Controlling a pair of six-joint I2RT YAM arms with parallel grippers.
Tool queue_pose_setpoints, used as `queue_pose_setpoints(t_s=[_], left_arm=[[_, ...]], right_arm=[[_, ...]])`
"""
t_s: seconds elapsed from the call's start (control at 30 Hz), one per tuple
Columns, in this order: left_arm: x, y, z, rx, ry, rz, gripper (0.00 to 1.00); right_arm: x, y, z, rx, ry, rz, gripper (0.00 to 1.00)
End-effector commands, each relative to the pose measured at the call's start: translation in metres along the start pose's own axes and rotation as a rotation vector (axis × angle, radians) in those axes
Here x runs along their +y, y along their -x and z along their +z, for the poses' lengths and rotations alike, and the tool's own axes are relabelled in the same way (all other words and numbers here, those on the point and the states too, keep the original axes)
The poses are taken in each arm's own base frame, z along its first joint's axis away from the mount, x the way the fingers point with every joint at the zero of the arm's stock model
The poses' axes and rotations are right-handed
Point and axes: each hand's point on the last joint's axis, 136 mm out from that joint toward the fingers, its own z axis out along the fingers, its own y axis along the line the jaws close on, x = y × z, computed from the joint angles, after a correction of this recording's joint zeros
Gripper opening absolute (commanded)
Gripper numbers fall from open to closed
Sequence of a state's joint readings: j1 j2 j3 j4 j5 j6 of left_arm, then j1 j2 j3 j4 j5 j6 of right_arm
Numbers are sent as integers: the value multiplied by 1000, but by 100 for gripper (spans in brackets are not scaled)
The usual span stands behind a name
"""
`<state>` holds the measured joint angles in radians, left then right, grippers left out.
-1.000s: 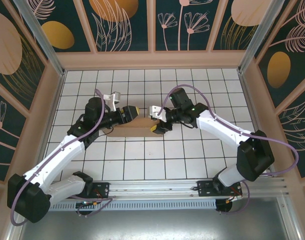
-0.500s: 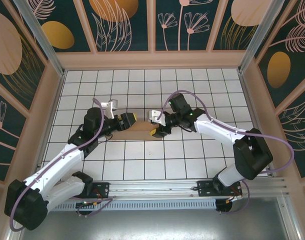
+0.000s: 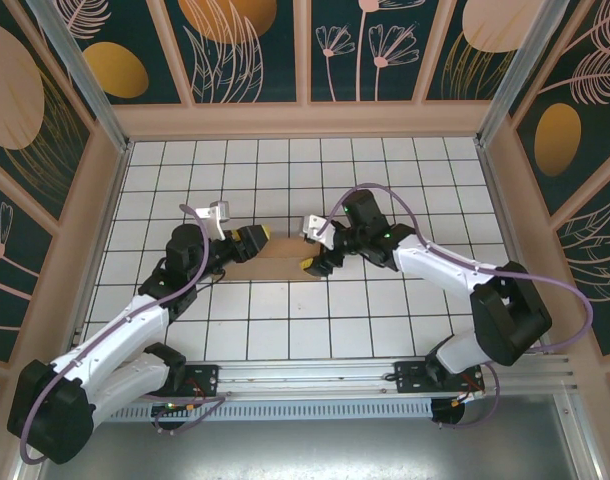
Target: Fold the paper box
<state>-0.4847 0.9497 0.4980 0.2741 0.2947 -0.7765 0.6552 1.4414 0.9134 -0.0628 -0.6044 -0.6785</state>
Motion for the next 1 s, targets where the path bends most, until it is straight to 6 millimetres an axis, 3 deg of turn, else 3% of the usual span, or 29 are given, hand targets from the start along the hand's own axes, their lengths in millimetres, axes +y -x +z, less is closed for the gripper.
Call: queue_pose_setpoints(t_s=[0.0,0.2,0.37,0.5,0.63,0.8,0.97], left_arm=[[45,-32,-4,58,142,-30,64],[54,-38,-13,23,146,-21,64],[55,-41,-13,23,139,-16,64],[57,-41,-14,17,140,-16,65],[56,-40,-14,18,140,-14,65],[56,-40,-15,14,140,-12,65],[57,-42,-16,17,140,-12,65]], right_arm=[[-10,69,-38,-220,-48,-8,79],[-11,112,-82,-431,-154,95,75],[-31,114,-108,-498,-334,343,63],[-35,101,-108,-470,-341,558,54],[-44,74,-90,-358,-313,981,45],[-22,54,-72,-249,-195,1311,48],[-5,43,-65,-222,-131,1443,50]])
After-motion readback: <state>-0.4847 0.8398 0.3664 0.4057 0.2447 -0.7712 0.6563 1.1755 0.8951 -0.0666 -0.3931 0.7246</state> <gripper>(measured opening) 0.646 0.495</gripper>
